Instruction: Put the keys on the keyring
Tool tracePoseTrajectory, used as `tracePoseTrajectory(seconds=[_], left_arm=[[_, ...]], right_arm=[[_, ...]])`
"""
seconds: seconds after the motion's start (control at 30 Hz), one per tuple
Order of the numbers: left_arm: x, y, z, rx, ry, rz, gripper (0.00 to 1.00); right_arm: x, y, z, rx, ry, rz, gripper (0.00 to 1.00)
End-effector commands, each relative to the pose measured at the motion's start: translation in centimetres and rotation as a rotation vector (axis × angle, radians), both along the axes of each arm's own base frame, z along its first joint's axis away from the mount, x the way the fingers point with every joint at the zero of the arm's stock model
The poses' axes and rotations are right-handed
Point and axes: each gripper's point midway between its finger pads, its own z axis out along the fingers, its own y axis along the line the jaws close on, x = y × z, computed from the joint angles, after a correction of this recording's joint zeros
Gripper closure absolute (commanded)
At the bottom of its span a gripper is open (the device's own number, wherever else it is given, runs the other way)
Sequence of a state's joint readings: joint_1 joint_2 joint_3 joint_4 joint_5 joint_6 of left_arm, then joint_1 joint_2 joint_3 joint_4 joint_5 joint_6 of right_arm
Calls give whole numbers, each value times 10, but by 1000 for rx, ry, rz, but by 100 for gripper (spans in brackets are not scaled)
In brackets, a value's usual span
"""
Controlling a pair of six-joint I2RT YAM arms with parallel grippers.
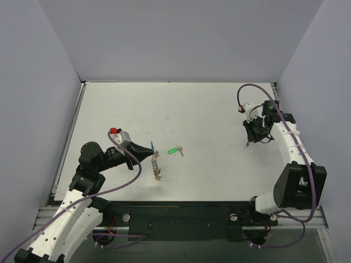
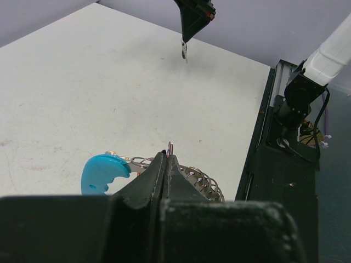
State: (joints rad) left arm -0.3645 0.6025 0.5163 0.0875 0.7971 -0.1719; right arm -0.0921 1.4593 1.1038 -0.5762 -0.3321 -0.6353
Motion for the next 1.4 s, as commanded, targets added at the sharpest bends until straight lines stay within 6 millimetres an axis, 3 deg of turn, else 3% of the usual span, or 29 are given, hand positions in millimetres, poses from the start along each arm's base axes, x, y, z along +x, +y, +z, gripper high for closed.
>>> tracePoseTrajectory(seconds=[0.0,0.23,0.3,0.43,0.67,1.0,1.2,1.37], left_arm=[[-1,1,22,-32,-105,-7,100],[-1,0,22,-42,-121,-4,100],[0,0,19,-45,-121,-4,100],[1,-3,16,-57,-134,-4,100],[2,5,35,-108,-234,77,100],[-9,7,74,-194,-301,71,100],[-12,-10,91,-192,-392,-11,100],[-19,-32,88,-146,-511,-122,100]], right_arm=[[-20,23,29,95,-36,91,100],[-38,58,80,236,-104,243,100],[-52,64,91,253,-65,299,100],[-58,72,120,285,-76,372,100],[-61,95,154,360,-175,557,100],[-102,157,216,407,-428,1042,100],[-135,194,216,439,-412,1229,100],[-156,216,202,424,-399,1355,100]])
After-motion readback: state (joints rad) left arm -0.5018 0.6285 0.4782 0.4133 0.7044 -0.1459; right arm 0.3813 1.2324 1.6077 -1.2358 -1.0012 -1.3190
